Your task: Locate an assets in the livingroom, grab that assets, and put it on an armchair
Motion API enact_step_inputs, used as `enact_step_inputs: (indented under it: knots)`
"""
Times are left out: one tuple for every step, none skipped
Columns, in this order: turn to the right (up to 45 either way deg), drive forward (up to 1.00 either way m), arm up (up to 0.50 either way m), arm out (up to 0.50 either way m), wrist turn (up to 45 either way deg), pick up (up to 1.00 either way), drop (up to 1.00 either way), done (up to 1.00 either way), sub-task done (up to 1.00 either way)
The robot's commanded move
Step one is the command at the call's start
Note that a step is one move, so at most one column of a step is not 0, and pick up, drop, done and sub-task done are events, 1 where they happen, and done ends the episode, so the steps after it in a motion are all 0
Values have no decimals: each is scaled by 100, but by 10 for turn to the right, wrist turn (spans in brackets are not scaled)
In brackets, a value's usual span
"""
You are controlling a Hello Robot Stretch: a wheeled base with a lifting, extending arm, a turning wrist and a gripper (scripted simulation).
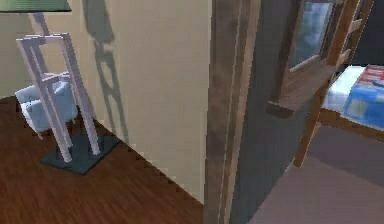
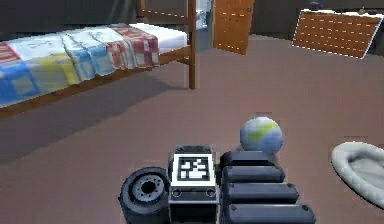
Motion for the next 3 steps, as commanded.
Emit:
enact_step_inputs:
  knots:
    - [-420,0,0,0,0,0,0,0,0]
    - [0,100,0,0,0,0,0,0,0]
    - [-150,0,0,0,0,0,0,0,0]
